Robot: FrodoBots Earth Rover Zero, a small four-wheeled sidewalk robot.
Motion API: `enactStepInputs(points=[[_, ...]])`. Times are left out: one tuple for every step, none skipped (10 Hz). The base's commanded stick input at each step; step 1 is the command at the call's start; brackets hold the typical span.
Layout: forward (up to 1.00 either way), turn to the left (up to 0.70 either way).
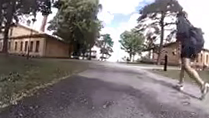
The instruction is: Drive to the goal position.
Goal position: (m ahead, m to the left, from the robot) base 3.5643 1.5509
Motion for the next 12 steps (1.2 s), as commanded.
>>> enactStepInputs(points=[[0.70, 0.00], [0.70, 0.00], [0.70, 0.00], [0.70, 0.00], [0.70, 0.00], [0.70, 0.00], [0.70, 0.00], [0.70, 0.00], [0.70, 0.00], [0.70, 0.00], [0.70, 0.00], [0.70, 0.00]])
